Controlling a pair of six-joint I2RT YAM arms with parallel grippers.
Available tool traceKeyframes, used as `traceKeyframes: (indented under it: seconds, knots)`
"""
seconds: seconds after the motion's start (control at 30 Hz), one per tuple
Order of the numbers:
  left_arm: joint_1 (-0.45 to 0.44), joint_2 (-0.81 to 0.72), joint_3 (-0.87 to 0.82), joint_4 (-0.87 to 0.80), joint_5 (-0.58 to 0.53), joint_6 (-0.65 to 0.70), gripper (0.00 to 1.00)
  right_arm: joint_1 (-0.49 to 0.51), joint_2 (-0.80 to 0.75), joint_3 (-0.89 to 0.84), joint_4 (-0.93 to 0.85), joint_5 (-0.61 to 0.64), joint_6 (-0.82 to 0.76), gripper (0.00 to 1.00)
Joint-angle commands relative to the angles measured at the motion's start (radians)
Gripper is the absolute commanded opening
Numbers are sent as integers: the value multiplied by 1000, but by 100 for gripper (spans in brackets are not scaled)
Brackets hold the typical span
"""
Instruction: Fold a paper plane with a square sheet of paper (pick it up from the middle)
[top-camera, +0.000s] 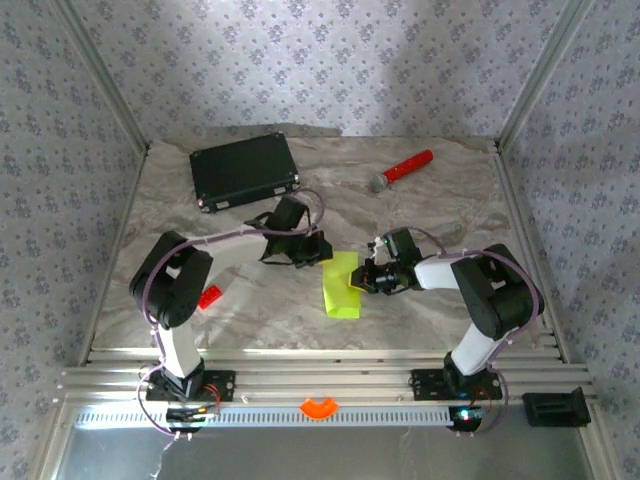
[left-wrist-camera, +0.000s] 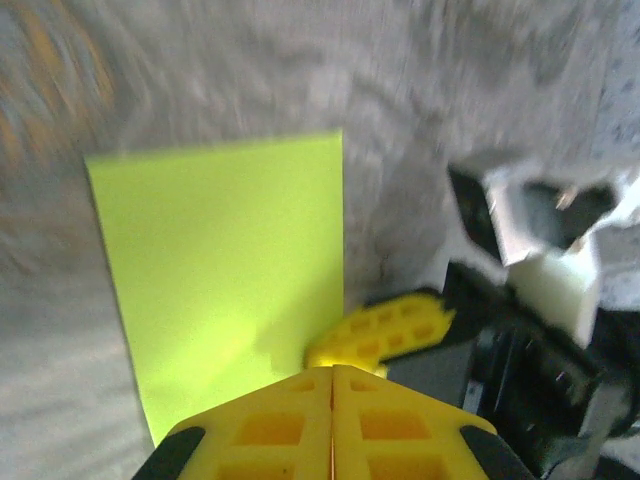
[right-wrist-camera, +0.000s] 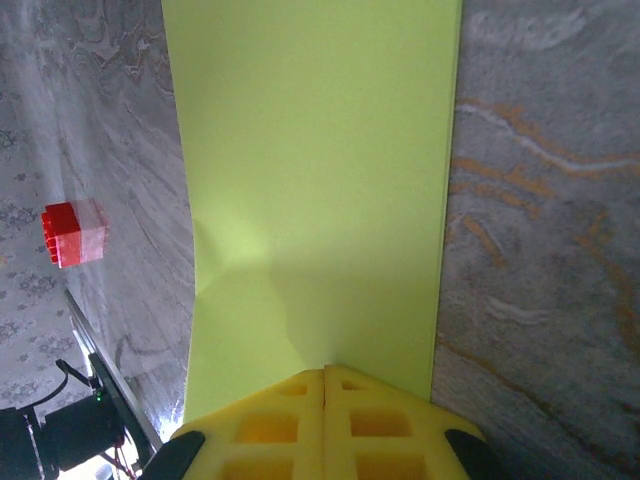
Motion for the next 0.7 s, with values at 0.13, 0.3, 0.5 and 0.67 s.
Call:
traceKeyframes:
  seconds: [0.13, 0.3, 0.5, 0.67]
  knots:
    - [-34, 29, -54, 13, 40, -40, 9, -2, 42, -55, -164, 164, 5, 0]
    - [-34, 60, -55, 8, 40, -4, 9, -3, 45, -58, -164, 163, -1, 0]
    - [-33, 99, -111, 53, 43, -8, 9, -4, 43, -64, -165, 169, 0, 0]
    - [-17, 84, -196, -16, -37, 63, 9, -4, 44, -65, -169, 169, -3, 0]
